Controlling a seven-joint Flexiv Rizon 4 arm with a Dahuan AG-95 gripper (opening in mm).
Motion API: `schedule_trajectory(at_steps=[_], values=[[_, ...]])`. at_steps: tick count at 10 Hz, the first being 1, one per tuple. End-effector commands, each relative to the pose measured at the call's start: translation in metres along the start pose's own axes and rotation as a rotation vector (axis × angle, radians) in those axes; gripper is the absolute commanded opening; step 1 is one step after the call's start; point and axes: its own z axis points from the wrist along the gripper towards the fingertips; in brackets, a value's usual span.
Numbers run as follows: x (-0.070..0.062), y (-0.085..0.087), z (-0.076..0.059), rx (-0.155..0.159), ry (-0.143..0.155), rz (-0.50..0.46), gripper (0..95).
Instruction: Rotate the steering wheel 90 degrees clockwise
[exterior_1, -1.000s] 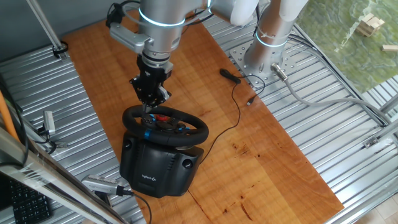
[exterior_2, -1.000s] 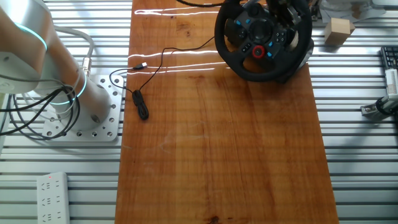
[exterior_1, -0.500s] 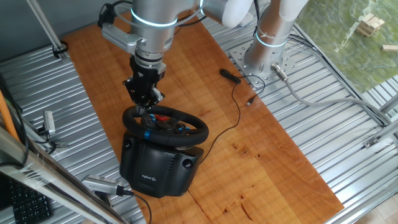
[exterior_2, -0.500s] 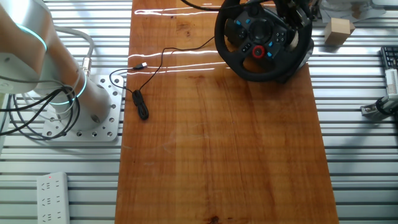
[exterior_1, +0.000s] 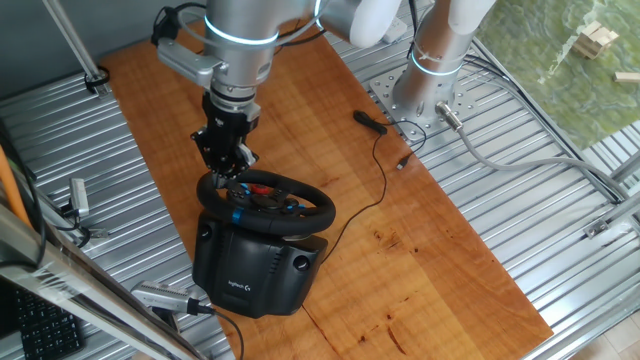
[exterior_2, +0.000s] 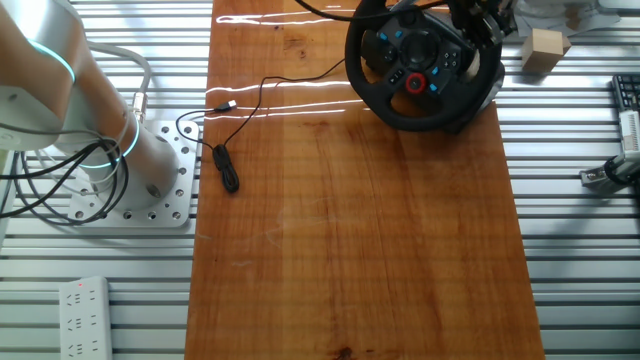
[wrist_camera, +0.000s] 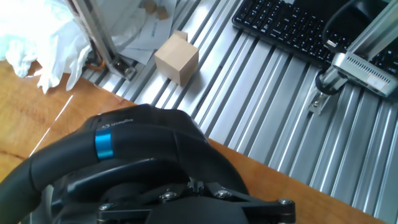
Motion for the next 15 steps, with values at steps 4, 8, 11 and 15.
schedule_trajectory(at_steps=[4,8,11,15], values=[[0.001,-0.001,0.001,0.000,0.005,0.007,0.0],[0.003,-0.003,0.006,-0.003,0.001,0.008,0.0],[0.005,-0.005,0.011,-0.004,0.001,0.007,0.0],[0.008,-0.006,0.014,-0.006,-0.008,0.010,0.0]])
